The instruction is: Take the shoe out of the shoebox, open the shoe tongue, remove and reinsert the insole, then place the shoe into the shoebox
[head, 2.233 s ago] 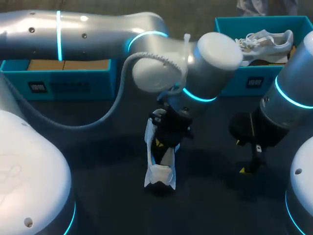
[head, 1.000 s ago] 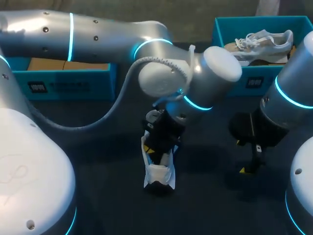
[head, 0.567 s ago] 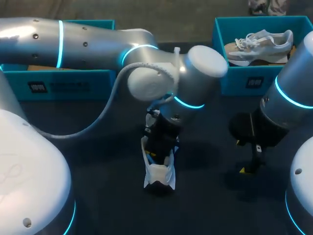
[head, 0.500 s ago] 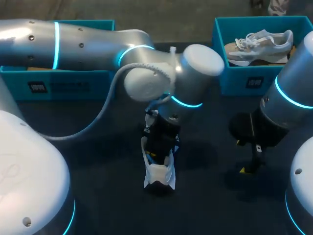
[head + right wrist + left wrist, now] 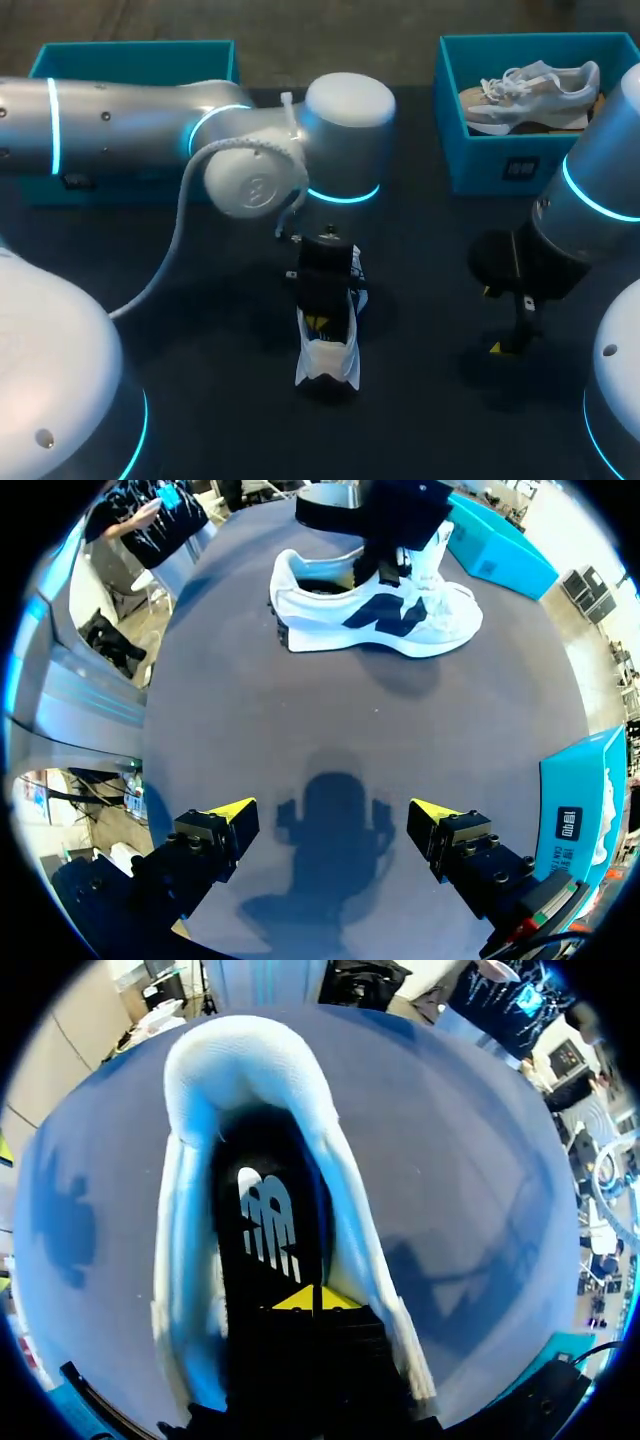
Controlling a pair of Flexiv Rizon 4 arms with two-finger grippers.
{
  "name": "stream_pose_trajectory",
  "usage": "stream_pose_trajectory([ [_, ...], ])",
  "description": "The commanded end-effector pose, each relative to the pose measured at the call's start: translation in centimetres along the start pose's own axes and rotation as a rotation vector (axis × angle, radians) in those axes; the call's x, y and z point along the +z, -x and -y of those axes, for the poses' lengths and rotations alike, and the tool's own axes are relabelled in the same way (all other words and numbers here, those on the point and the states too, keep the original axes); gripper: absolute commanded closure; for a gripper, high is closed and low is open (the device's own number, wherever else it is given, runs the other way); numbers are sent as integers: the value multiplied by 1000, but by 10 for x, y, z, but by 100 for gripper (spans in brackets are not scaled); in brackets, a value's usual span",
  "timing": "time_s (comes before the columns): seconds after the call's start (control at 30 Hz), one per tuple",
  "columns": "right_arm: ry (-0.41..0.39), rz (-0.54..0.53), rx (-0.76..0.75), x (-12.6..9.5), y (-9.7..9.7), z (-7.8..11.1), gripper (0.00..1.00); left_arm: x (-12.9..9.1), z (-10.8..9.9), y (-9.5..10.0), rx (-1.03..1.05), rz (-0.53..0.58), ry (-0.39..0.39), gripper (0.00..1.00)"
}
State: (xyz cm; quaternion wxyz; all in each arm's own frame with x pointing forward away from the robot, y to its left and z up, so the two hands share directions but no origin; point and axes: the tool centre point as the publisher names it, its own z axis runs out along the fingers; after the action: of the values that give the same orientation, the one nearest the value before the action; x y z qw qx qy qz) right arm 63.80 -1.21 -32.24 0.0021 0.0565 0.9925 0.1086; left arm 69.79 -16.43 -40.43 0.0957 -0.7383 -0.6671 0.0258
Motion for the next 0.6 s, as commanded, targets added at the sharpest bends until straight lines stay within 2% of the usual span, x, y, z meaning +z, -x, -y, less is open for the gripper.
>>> stream_pose_trajectory([
  [0.03,1,3,0,0,-2,1,0,-3,9,-4,1,29,16,100],
  [0.27,1,3,0,0,-2,1,0,-26,13,-12,34,6,27,100],
  [0.47,1,3,0,0,-2,1,0,-49,8,-16,93,-59,42,100],
  [0.6,1,3,0,0,-2,1,0,-47,3,-12,98,-96,61,100],
])
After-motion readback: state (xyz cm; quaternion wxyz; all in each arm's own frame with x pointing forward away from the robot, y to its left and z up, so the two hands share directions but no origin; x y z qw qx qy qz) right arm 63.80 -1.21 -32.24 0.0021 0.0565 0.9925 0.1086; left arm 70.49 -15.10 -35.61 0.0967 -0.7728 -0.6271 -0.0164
